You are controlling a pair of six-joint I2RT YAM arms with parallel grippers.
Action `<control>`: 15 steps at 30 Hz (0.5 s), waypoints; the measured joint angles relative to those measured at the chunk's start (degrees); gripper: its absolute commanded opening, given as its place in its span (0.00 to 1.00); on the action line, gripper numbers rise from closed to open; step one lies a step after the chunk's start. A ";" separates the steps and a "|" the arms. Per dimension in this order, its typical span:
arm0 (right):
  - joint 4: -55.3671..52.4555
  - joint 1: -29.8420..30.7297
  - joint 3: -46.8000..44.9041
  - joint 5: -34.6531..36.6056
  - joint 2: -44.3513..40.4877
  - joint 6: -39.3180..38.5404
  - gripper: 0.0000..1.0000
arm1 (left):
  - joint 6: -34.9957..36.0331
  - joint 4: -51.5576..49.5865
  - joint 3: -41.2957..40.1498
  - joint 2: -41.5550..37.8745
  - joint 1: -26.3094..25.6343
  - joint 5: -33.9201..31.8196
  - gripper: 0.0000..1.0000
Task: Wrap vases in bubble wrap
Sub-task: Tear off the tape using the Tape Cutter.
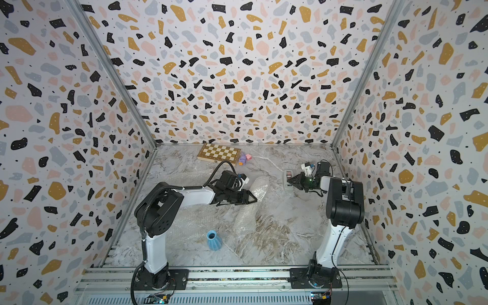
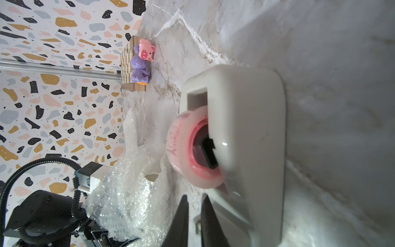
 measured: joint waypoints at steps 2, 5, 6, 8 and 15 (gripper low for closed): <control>0.02 -0.02 -0.02 -0.04 0.00 0.63 0.03 | 0.00 -0.02 -0.02 -0.02 0.00 -0.04 0.57; 0.48 -0.07 -0.39 -0.35 -0.04 2.10 0.01 | 0.00 0.00 0.00 -0.02 0.00 -0.04 0.57; 0.85 -0.09 -0.61 -0.52 -0.13 2.58 0.00 | 0.00 0.00 0.00 0.00 -0.02 -0.07 0.57; 1.40 -0.17 -1.25 -1.03 -0.55 3.61 0.00 | -0.02 0.00 0.00 -0.02 -0.04 -0.09 0.57; 3.23 -1.46 -4.42 -3.10 -4.07 7.37 0.00 | -0.02 -0.04 0.00 0.00 -0.13 -0.26 0.57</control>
